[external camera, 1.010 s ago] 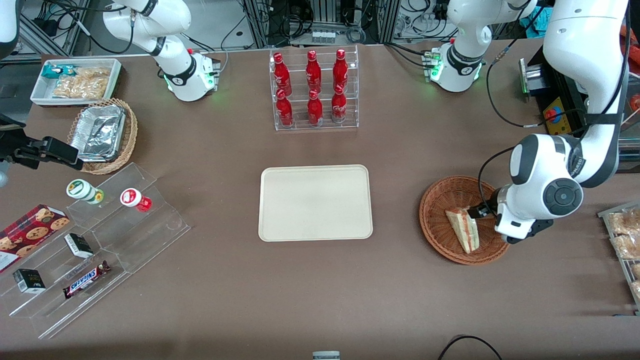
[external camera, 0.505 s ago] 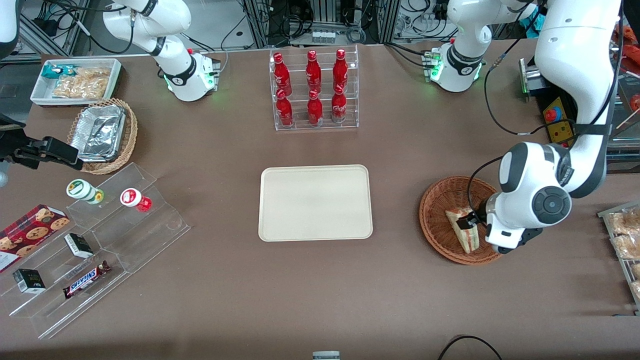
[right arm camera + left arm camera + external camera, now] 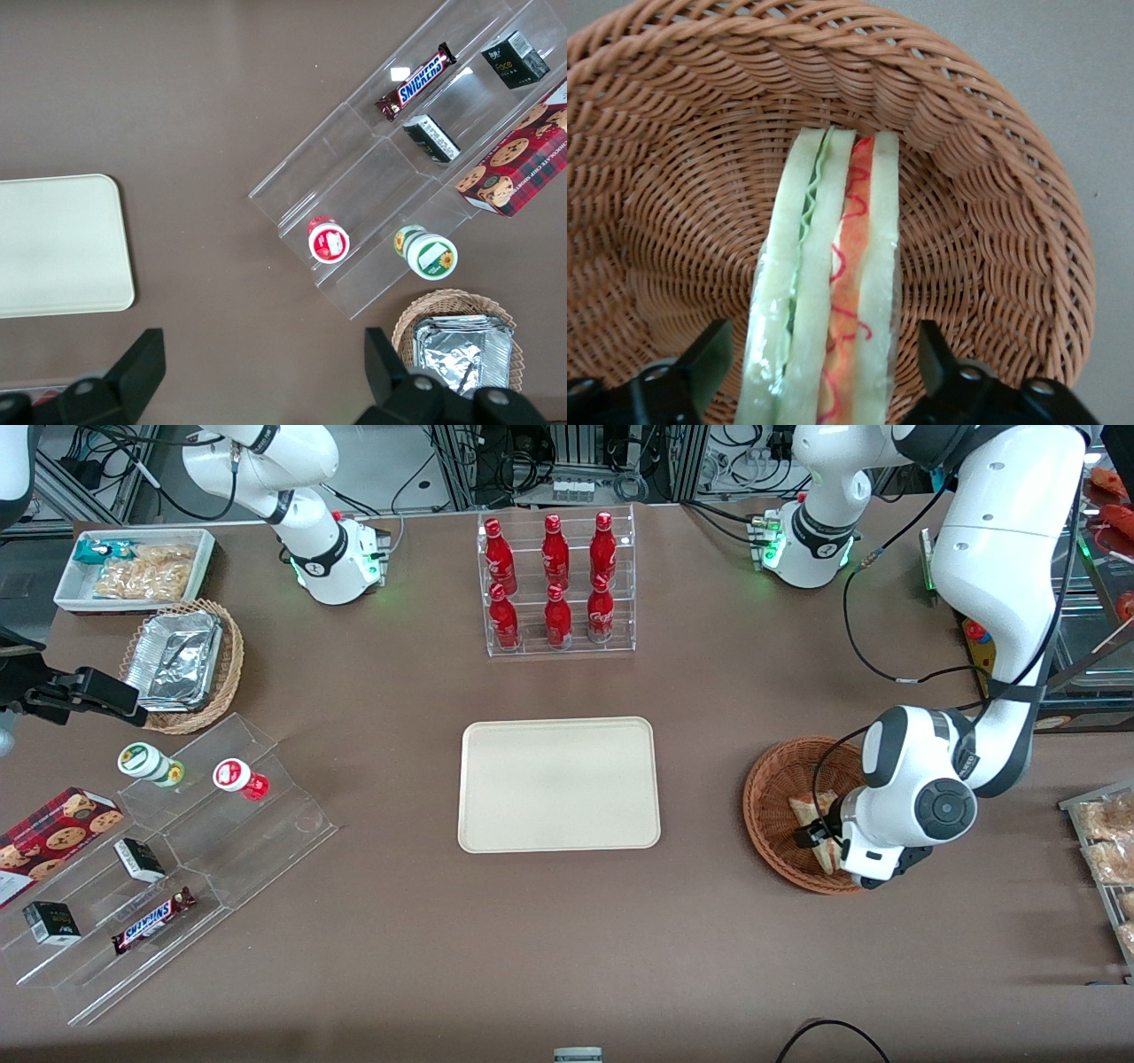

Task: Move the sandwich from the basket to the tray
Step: 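Lower the open left gripper and close it on the sandwich, then lift the sandwich and carry it over the cream tray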

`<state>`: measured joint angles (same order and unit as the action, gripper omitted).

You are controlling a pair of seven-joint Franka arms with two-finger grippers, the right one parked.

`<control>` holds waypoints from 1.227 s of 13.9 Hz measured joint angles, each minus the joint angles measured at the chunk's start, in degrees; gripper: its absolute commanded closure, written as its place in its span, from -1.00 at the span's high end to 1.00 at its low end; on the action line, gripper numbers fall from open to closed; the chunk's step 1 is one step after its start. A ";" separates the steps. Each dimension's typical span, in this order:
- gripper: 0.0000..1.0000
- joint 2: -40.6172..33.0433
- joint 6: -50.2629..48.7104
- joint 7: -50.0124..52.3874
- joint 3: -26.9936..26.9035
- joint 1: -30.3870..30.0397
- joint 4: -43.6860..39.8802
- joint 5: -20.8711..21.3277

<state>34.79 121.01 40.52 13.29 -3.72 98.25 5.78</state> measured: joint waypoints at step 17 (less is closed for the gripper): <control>-0.51 3.23 -20.10 15.60 0.75 34.35 -23.91 -0.36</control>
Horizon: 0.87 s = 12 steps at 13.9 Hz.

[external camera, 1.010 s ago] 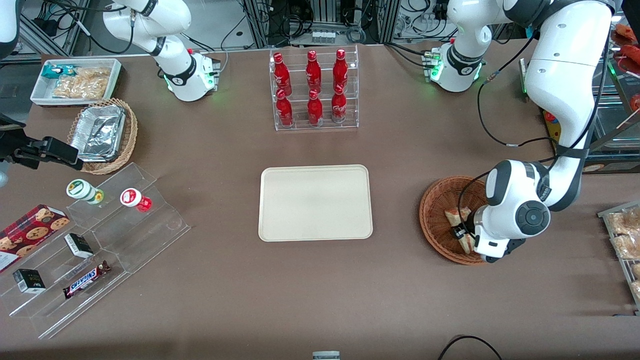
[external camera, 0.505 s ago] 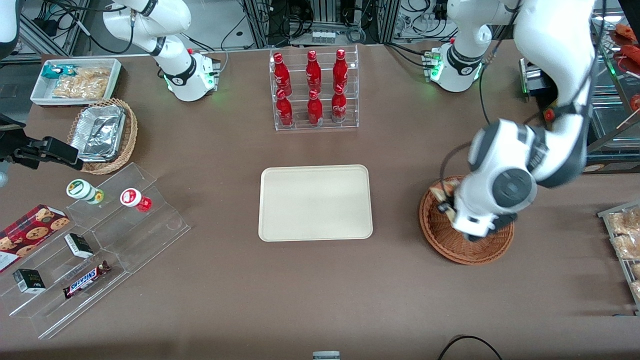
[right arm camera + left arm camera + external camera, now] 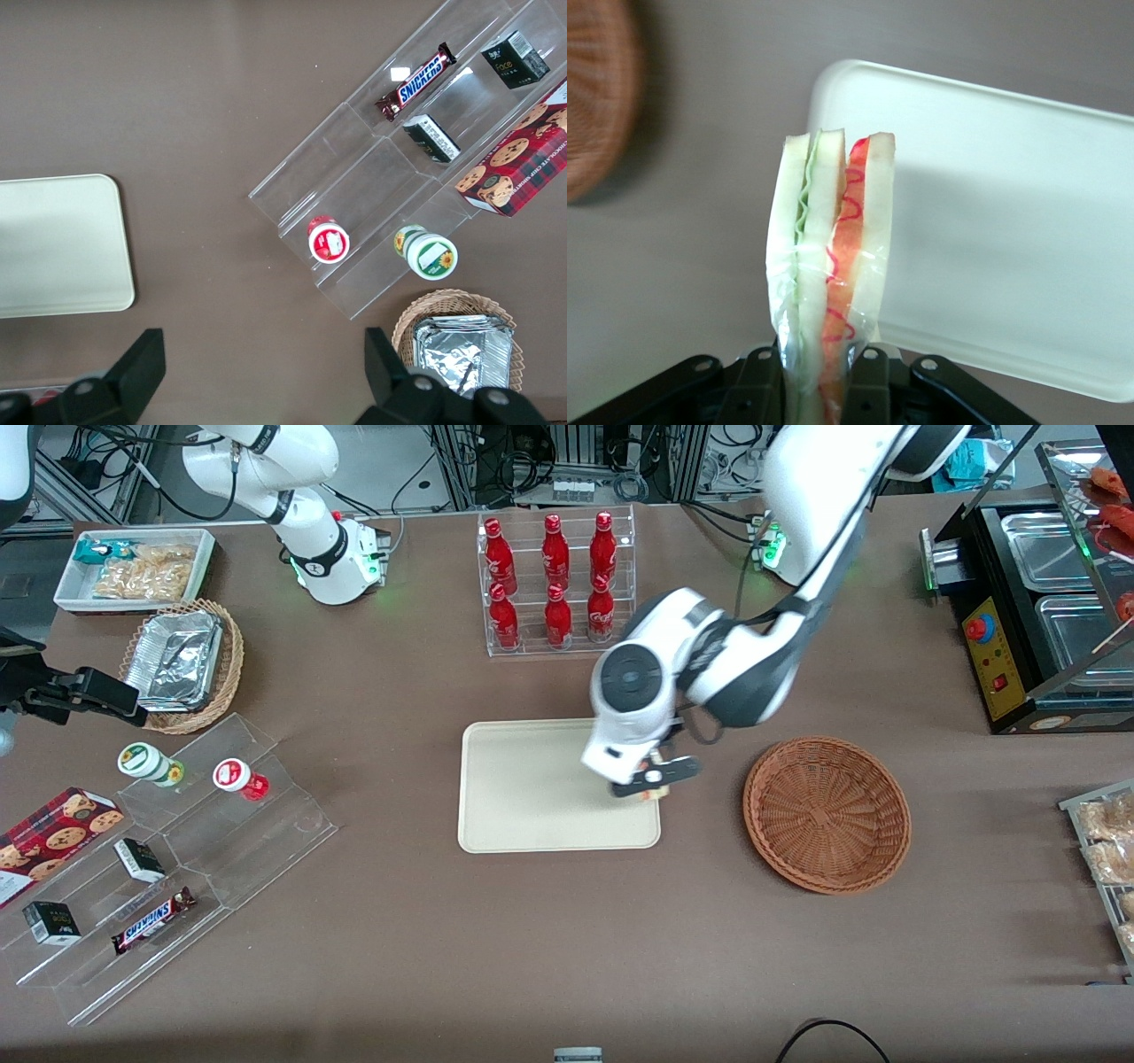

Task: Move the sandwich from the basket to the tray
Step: 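Lift the sandwich and carry it over the cream tray, then lower the sandwich onto the tray and open the left gripper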

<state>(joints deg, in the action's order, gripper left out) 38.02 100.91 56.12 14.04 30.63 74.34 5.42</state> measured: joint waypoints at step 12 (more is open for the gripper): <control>-0.51 14.21 8.66 -7.88 4.43 4.90 -6.49 0.02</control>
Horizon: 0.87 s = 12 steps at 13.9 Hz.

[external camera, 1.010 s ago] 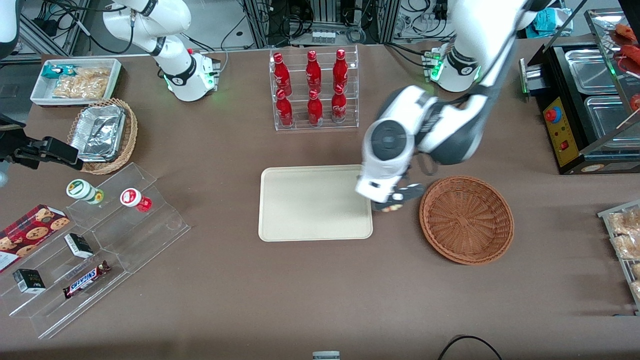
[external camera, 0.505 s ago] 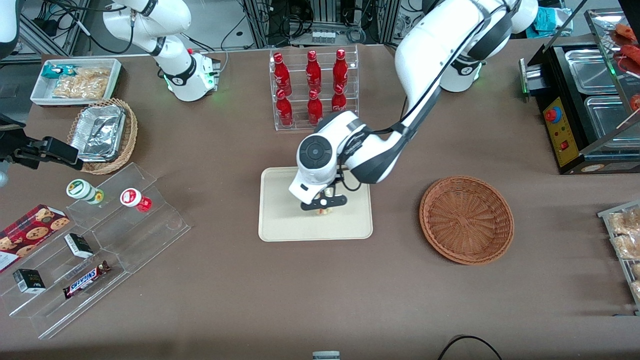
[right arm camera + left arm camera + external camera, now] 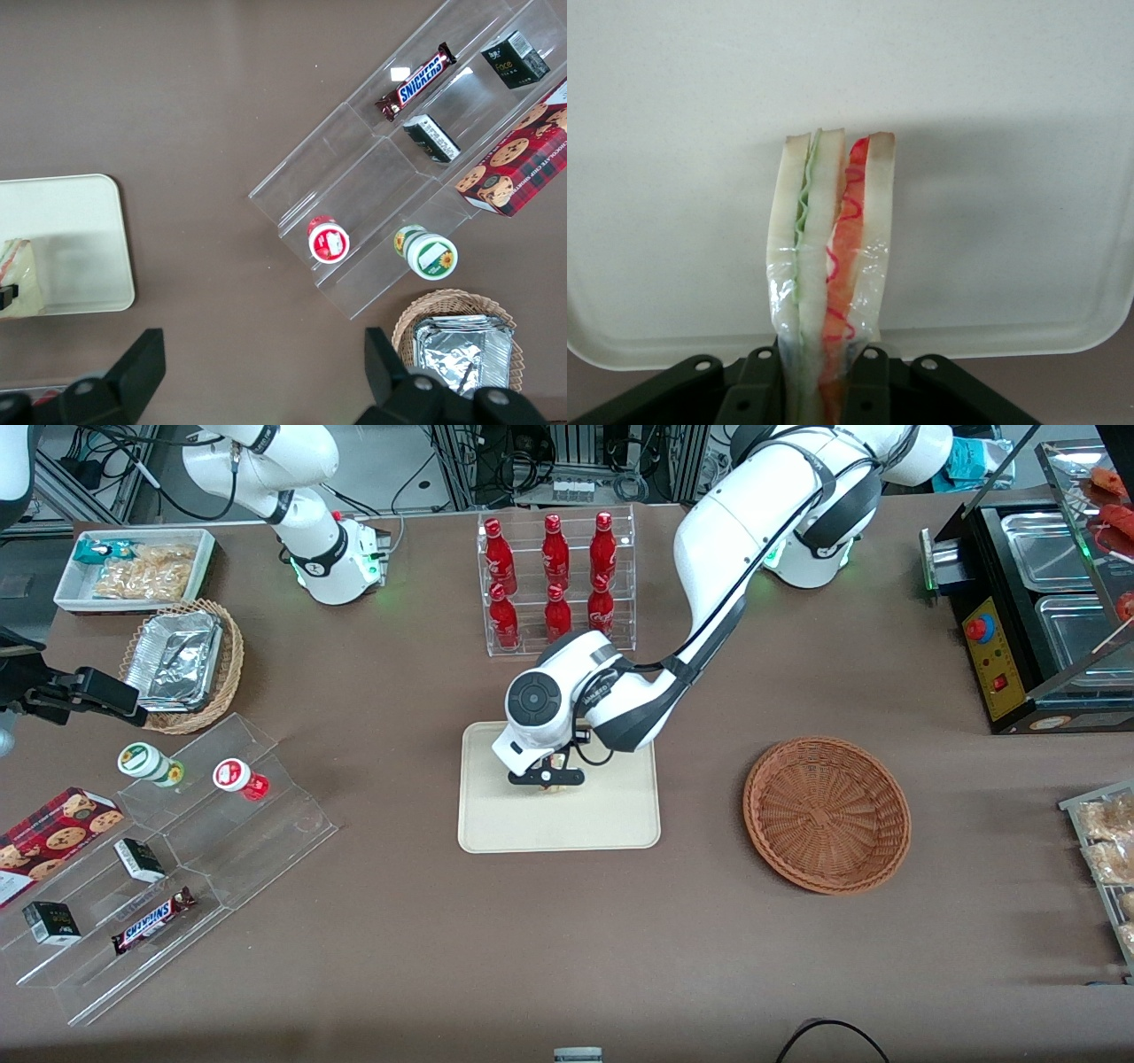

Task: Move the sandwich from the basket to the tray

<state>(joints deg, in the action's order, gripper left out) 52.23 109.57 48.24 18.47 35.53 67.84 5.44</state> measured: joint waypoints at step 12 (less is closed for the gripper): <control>1.00 0.56 -1.35 -0.68 -0.95 -1.12 -2.91 0.03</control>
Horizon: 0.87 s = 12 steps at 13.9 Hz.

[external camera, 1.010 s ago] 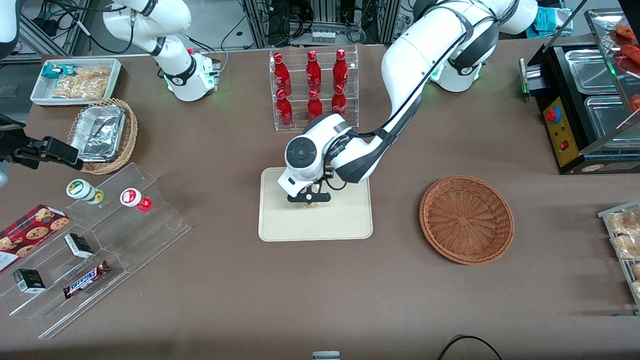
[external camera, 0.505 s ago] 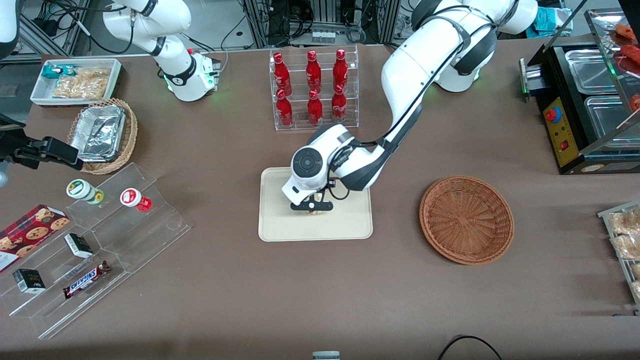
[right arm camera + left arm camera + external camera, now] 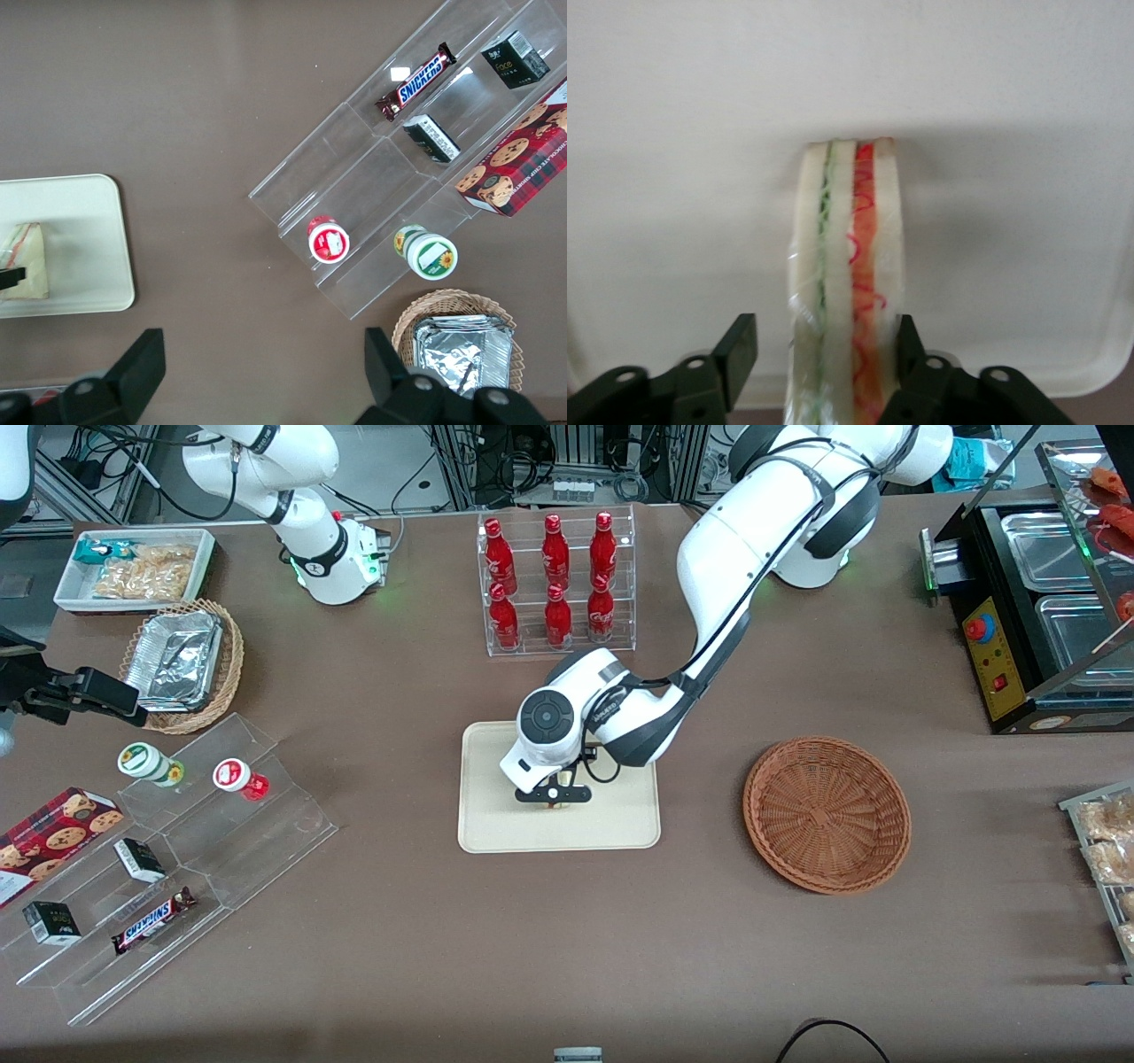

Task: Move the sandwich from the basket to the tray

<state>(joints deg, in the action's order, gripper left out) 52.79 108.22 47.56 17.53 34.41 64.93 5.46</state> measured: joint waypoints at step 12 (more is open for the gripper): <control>1.00 -35.79 -30.86 -22.41 -0.52 -29.16 13.67 0.01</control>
<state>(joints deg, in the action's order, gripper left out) 17.01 77.37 25.15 17.00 5.24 78.61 5.47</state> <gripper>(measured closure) 0.000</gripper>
